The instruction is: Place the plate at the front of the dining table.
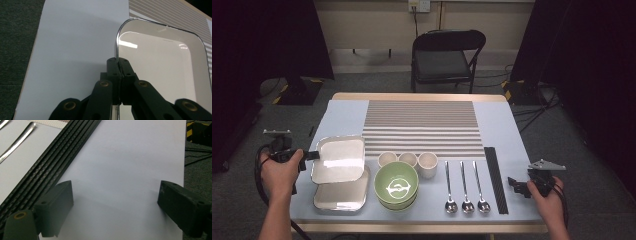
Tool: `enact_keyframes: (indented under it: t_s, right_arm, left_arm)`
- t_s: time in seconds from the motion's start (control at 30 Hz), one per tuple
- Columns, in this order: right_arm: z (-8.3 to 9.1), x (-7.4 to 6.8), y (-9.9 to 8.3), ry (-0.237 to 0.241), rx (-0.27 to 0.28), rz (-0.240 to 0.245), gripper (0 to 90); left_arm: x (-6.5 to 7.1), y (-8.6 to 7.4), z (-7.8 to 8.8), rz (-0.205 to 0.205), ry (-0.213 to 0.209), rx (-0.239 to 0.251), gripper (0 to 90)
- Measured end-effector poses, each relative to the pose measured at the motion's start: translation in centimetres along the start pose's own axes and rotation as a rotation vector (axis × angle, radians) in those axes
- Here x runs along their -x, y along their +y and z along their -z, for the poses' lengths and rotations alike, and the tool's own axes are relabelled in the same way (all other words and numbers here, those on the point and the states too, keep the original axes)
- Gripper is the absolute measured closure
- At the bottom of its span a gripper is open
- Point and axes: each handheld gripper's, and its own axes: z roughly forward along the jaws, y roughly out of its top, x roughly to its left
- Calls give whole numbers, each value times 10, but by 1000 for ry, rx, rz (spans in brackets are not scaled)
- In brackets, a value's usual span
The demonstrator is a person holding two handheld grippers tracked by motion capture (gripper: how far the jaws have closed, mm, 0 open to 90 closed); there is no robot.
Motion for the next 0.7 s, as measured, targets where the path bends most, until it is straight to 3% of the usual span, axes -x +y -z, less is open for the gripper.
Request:
enact_keyframes:
  t_s: [0.13,0.23,0.47,0.7]
  right_arm:
    - [0,0,0,1,0,-1,119]
    - [0,0,0,1,0,-1,119]
    - [0,0,0,1,0,-1,119]
    - [0,0,0,1,0,-1,119]
  left_arm:
    - [4,6,-3,-15,-11,-16,890]
    - [8,10,-5,-30,3,-10,890]
    - [14,17,-6,-23,5,-6,891]
    - [16,25,-9,-18,-19,-13,891]
